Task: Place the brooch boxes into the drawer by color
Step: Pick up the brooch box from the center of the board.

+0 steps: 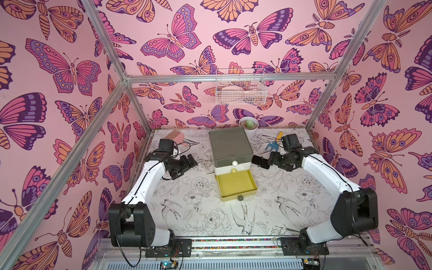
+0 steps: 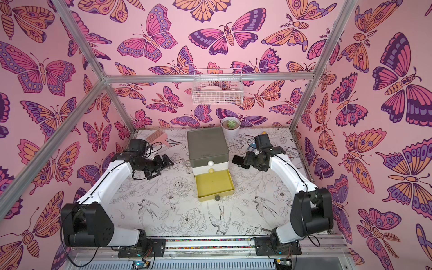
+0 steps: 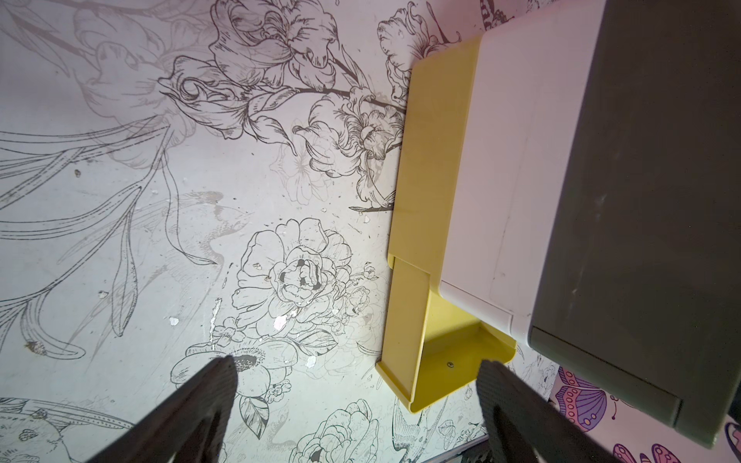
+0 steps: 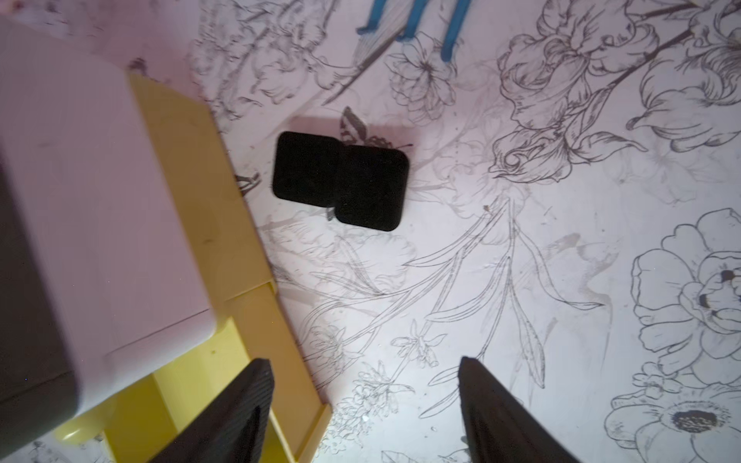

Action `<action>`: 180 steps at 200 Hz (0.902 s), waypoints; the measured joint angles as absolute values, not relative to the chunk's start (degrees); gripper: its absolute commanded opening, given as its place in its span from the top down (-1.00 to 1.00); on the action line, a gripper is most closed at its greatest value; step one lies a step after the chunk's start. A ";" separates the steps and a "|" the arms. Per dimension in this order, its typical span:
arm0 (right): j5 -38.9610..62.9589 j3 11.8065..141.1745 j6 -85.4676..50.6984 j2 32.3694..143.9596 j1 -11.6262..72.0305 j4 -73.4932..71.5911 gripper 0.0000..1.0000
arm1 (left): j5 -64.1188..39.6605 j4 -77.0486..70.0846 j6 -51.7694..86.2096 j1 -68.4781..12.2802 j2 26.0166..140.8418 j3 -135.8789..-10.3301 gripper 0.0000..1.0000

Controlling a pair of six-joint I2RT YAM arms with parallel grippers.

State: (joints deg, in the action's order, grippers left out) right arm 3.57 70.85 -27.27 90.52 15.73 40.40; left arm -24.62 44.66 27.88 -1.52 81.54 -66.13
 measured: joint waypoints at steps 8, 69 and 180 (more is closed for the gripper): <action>3.29 71.99 -26.57 93.38 15.73 40.82 -0.64 | -24.64 44.64 27.88 -1.50 81.54 -66.13 -1.00; 2.52 77.38 -22.33 105.82 15.77 41.63 -0.78 | -24.62 44.82 27.88 -1.52 80.60 -66.13 -1.00; 2.35 84.40 -20.45 115.44 15.94 41.47 -0.71 | -24.43 44.86 27.88 -1.52 80.58 -66.13 -1.00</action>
